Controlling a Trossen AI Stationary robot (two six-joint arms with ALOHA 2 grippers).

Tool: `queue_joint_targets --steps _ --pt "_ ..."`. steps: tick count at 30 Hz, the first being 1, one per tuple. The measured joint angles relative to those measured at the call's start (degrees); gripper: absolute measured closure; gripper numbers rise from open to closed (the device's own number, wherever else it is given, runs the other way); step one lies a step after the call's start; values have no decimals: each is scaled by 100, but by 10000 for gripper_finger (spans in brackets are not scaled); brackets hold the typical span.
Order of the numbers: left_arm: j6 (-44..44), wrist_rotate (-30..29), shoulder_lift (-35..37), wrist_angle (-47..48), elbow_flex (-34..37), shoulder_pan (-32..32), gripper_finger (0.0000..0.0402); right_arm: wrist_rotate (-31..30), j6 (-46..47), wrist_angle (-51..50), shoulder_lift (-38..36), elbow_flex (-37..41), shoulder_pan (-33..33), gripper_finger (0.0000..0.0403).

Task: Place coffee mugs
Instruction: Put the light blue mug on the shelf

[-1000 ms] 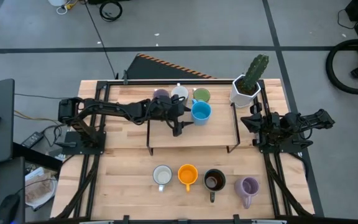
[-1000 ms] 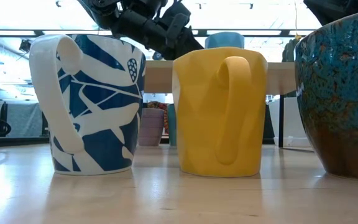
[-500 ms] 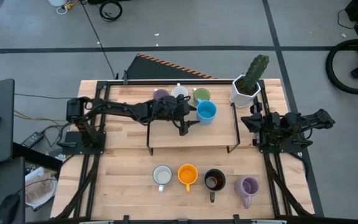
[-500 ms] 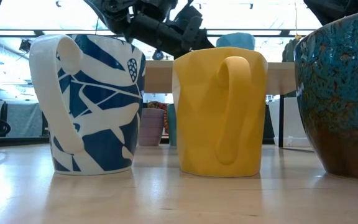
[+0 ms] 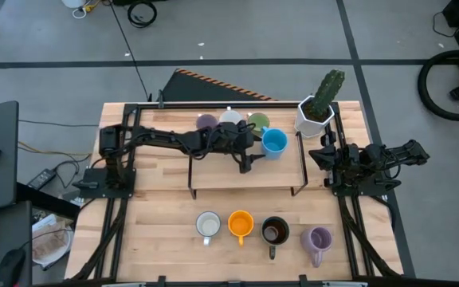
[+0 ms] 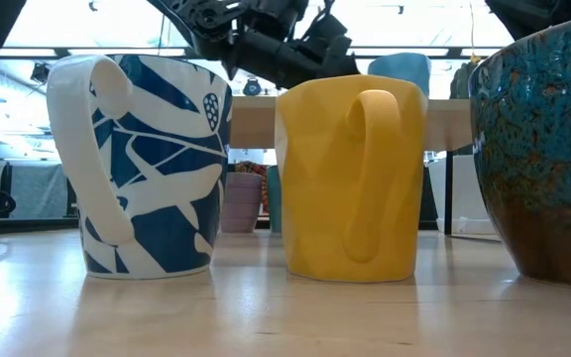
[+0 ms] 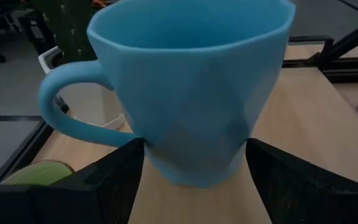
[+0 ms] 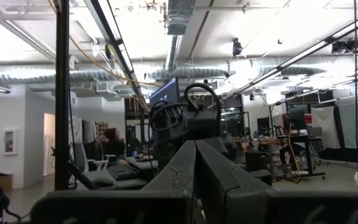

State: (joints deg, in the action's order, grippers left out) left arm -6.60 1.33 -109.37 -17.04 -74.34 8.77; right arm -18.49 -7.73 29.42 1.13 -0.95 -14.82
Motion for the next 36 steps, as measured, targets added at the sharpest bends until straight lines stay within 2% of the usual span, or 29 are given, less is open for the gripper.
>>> queue_joint_targets --steps 10,33,36 --pt "-78 8 -327 -38 -415 8 114 14 2 3 0 0 1 385" --pt "-54 0 -517 -708 -499 182 114 14 -59 62 2 0 1 385" --pt "-58 209 -517 -713 -499 262 114 14 -85 63 2 0 1 385"
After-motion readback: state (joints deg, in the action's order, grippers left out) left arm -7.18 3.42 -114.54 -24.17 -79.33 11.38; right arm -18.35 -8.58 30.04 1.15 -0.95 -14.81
